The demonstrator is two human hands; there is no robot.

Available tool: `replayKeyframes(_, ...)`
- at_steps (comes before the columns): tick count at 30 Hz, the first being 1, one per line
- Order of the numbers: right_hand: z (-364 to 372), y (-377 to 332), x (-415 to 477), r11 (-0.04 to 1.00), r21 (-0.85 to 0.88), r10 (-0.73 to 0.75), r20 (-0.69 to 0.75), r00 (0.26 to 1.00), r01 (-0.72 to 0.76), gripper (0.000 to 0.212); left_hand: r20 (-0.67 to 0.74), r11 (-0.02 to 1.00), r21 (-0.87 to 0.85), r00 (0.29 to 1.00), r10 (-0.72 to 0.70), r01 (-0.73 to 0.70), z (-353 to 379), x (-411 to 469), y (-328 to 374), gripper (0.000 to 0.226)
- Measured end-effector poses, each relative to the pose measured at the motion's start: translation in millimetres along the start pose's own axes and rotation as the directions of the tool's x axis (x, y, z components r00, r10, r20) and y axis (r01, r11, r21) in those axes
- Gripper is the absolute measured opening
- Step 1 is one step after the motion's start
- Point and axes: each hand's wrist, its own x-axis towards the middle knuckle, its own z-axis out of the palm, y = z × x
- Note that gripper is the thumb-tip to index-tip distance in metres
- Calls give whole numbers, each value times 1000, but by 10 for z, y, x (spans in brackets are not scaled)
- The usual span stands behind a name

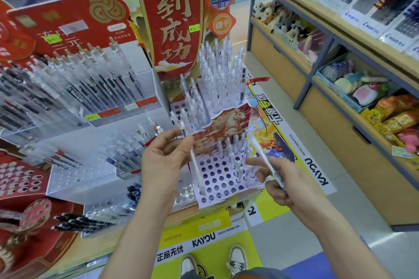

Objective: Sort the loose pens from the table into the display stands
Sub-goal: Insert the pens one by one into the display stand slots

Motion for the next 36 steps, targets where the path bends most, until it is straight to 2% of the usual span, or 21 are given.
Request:
replayKeyframes(4,-58,-5,54,991,-130,-50,-121,991,34,35,0,992,121,999,-43,43,-75,23,-170,42)
replayKeyframes(7,-82,-28,41,969,-201,-175,-140,974,145,24,71,981,195,997,-20,6,11,1,-245,20)
replayKeyframes(11,-165,-27,30,956,-98,-292,-252,923,276,20,77,964,264,997,11,-31,140,147,-354,16)
replayKeyframes(14,-214,-11,27,953,27,-283,-283,916,303,22,103,921,380,993,49,-85,200,272,-505,11)
replayKeyframes(19,-302,-26,2,918,213,-257,-320,912,334,26,80,889,438,991,111,-135,308,339,-653,26)
replayKeyframes(24,-331,-27,5,882,290,-271,-332,903,371,23,76,871,467,988,136,-156,326,341,-724,15)
replayKeyframes(27,-294,-59,2,890,271,-261,-358,897,367,39,105,853,491,984,143,-176,357,342,-749,9)
replayKeyframes(31,-258,-67,12,902,226,-279,-344,897,368,25,184,763,579,958,220,-286,351,352,-824,14)
replayKeyframes(34,-240,-86,12,904,196,-305,-327,895,380,29,261,623,677,919,295,-392,349,357,-823,26)
replayKeyframes(36,-224,-104,14,904,172,-326,-315,891,392,36,286,592,696,913,290,-406,354,350,-784,34)
